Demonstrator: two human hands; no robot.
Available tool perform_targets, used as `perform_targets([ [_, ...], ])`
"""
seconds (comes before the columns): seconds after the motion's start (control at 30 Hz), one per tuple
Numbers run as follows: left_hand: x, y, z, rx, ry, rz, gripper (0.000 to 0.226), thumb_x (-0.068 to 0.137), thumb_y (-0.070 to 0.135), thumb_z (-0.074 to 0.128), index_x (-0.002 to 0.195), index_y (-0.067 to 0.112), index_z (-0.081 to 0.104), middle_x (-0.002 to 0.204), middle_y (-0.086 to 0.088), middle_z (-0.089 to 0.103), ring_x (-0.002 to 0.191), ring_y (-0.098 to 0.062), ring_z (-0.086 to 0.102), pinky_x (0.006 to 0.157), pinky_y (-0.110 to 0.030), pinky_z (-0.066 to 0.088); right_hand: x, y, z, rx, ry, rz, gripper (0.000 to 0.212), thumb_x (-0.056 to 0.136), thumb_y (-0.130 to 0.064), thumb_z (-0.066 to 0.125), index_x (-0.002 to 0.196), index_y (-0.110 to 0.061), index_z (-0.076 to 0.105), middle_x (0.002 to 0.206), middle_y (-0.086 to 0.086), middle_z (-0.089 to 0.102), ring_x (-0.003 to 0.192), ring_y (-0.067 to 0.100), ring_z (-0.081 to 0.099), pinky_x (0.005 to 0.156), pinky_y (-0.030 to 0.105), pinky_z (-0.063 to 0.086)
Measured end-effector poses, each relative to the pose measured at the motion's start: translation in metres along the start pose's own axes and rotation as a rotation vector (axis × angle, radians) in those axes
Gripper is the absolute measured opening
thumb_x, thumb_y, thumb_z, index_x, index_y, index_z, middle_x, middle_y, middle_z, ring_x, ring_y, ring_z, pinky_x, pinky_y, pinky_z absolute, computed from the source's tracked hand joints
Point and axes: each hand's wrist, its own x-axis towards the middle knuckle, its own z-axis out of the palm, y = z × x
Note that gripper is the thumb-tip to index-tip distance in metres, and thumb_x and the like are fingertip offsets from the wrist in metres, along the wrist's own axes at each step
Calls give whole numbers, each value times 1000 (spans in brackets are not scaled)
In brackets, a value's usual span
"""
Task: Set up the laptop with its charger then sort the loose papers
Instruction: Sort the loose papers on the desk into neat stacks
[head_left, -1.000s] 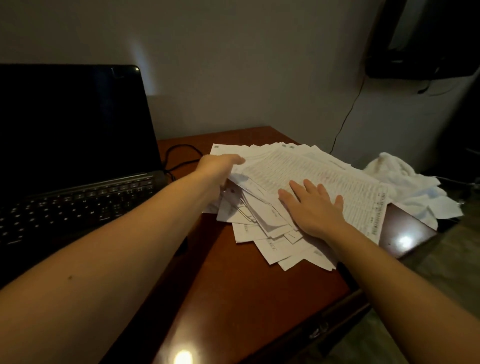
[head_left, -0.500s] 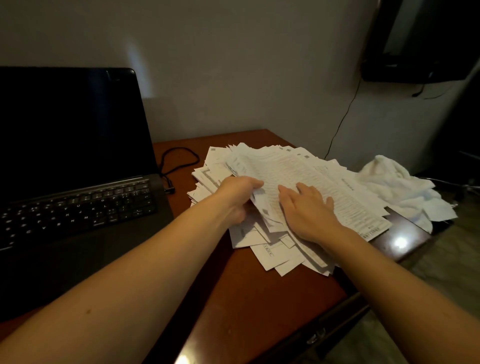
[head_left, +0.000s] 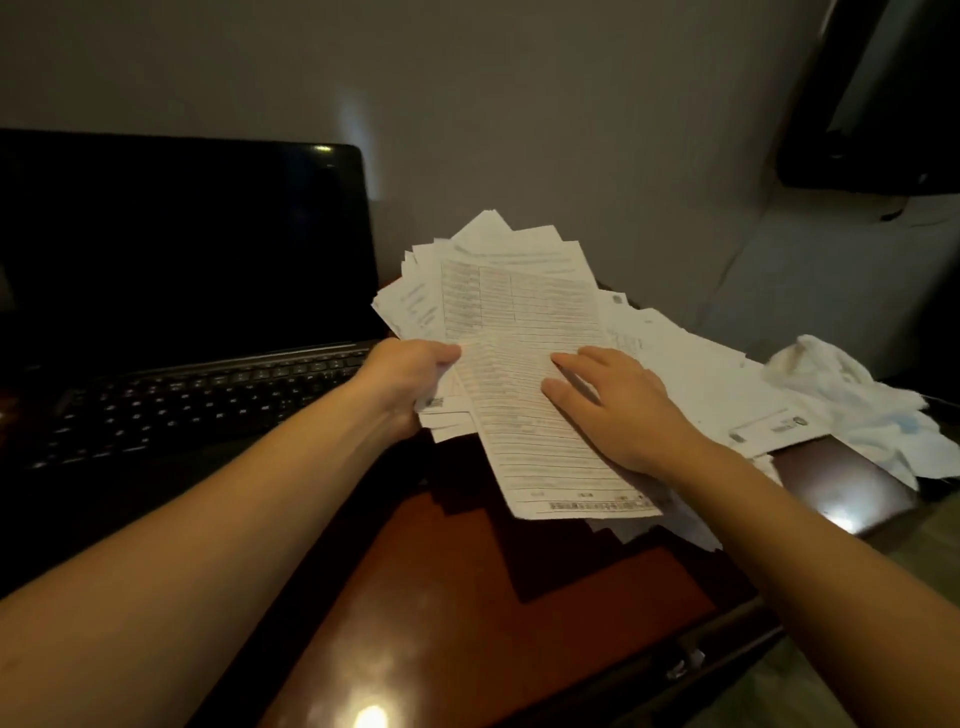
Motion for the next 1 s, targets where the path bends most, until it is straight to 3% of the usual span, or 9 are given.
perform_targets([
  [0.07,-13,11,-34,38,28,52,17,98,-1,57,111,-6,64,99,-11,73,74,-16,75,49,-22,52,3,-33,3,18,18,-68,62,98,-66,28,151,-35,40,158,-6,36,147,19,27,120,56,19],
  [0.17,-37,30,-91,124,105,115,10,99,4,57,103,-1,65,90,-6,71,67,-1,67,73,-23,43,3,-90,6,89,32,-176,58,102,-58,23,147,-32,47,153,-8,42,142,16,32,120,48,21],
  [0.2,-42,36,-111,131,116,126,11,99,5,58,105,1,67,92,-5,74,68,-5,71,49,-29,59,3,-109,7,107,26,-207,59,102,-58,19,147,-32,47,154,-9,42,142,15,33,121,48,20],
  [0.23,-45,41,-133,135,130,138,13,98,5,59,107,3,68,93,-3,76,69,-9,74,51,-14,50,2,-127,9,113,18,-242,62,101,-60,16,147,-33,47,155,-10,40,143,14,31,122,49,19],
  [0.37,-69,68,-215,173,203,140,16,97,5,59,110,7,69,104,-4,76,87,-14,75,68,-24,61,-2,-188,17,150,6,-399,67,97,-64,10,146,-36,46,155,-16,40,146,11,30,122,56,15],
  [0.47,-85,78,-268,406,365,186,28,96,17,67,122,7,63,107,-7,70,74,6,68,55,-11,51,-11,-220,30,14,-62,-555,57,102,-56,21,148,-31,43,154,-10,40,144,14,30,120,54,18],
  [0.6,-87,74,-333,1106,751,146,95,88,60,64,159,14,20,162,-13,23,147,-31,29,115,-47,33,-28,-252,59,-79,-314,-525,48,107,-49,19,146,-35,44,155,-13,38,148,11,23,121,60,7],
  [0.8,-101,19,-278,1528,258,129,75,97,71,28,159,33,10,168,0,-4,154,-27,-7,121,-61,1,-42,-275,79,-8,-284,-510,52,99,-59,27,138,-35,50,130,-6,62,116,18,59,95,42,51],
  [1.0,-106,-1,-291,1670,-65,115,82,88,81,22,157,45,-3,168,5,-13,154,-21,-14,122,-57,-6,-16,-271,63,192,-246,-351,36,98,-33,61,133,-25,59,122,-3,67,96,6,62,79,21,49],
])
